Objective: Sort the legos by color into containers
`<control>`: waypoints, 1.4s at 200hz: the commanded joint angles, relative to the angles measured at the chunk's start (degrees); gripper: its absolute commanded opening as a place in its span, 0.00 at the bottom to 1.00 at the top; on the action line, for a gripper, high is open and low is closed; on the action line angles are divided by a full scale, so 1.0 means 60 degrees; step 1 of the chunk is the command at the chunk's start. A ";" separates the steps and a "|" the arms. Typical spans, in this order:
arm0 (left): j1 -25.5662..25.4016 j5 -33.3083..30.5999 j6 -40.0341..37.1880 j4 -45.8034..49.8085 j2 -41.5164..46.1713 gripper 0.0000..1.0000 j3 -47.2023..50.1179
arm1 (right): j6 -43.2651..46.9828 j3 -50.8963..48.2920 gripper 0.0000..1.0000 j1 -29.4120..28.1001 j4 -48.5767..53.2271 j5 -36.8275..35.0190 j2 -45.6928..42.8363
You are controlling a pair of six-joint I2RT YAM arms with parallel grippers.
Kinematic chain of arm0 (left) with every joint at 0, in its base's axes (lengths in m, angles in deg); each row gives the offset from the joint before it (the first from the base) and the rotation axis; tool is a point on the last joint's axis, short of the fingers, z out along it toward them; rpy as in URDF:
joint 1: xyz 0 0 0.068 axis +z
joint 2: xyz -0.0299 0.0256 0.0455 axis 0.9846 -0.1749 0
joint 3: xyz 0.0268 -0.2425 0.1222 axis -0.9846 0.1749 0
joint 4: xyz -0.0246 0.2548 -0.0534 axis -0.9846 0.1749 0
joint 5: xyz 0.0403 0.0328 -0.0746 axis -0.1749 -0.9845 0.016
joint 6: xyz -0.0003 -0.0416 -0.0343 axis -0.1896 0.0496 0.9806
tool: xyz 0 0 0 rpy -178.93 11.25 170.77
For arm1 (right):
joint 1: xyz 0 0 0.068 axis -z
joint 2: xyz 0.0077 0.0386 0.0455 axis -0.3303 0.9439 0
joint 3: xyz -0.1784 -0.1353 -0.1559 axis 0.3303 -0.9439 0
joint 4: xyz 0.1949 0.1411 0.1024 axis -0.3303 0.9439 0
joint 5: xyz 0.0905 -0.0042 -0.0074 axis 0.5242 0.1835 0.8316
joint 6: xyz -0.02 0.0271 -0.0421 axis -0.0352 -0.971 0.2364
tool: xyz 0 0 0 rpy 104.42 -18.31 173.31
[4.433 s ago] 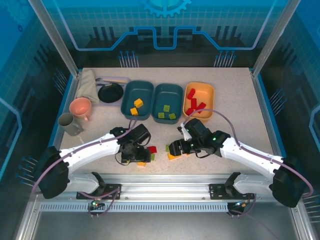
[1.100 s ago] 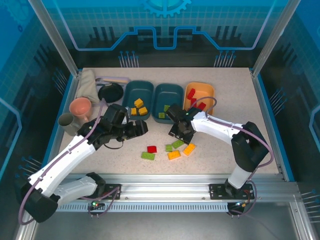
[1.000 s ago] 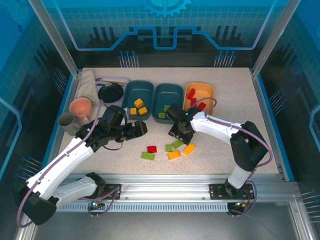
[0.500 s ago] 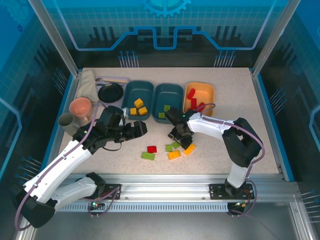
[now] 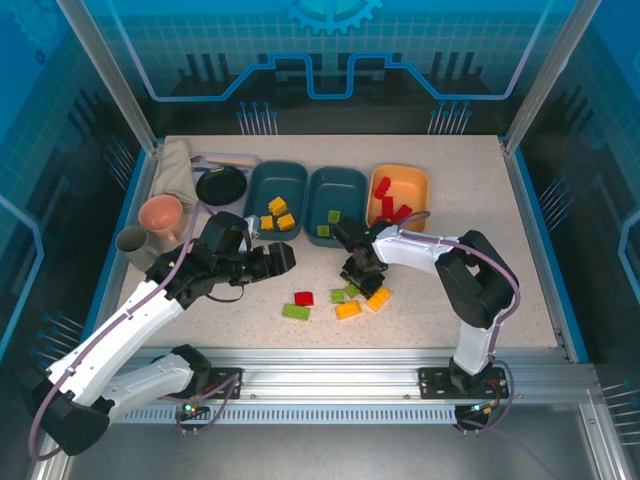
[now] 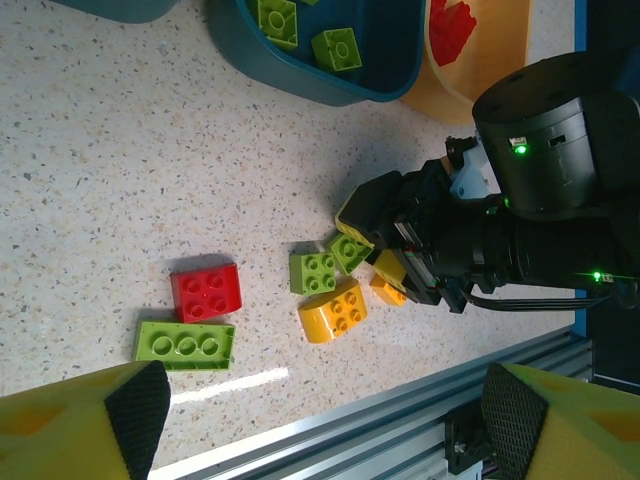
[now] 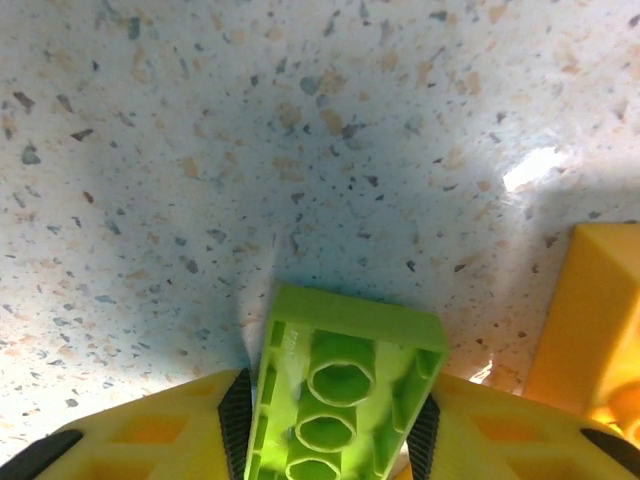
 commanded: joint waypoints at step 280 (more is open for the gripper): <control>0.1961 0.0575 0.0069 -0.0945 -0.4535 0.85 -0.4040 | 0.8526 1.1566 0.39 0.2290 0.1515 0.2077 0.6857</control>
